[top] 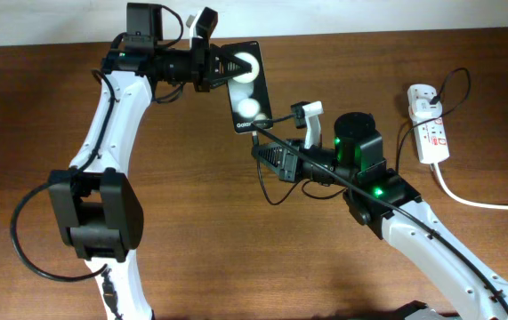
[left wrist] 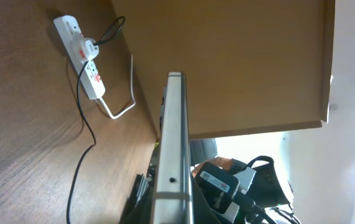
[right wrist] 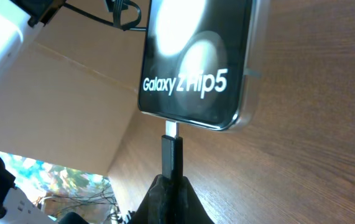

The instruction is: Plug charger to phone and switch on socket

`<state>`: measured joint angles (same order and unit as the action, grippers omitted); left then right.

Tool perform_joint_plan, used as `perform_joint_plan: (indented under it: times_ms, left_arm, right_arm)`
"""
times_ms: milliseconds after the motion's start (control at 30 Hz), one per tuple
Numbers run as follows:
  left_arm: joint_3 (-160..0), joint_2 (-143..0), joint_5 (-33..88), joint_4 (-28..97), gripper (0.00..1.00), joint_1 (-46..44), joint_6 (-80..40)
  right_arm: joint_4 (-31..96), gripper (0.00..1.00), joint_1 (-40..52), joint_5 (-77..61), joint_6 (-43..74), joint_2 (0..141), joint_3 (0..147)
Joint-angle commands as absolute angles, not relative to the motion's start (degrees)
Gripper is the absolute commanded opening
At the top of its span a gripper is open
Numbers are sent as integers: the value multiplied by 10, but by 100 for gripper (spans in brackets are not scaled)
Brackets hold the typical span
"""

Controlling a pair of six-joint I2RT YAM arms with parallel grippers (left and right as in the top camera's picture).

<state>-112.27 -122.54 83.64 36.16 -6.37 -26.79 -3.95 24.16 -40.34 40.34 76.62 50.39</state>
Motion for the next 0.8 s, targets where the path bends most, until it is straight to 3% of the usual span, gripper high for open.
perform_joint_plan:
  times_ms: [0,767]
  left_arm:
    - [-1123,-1206,864,360,0,-67,-260]
    - [-1123,-1206,857,360,0,-66,-247]
  right_arm:
    - [-45,4,237,-402,406,767,500]
    - [-34,4,227,-416,408,767,500]
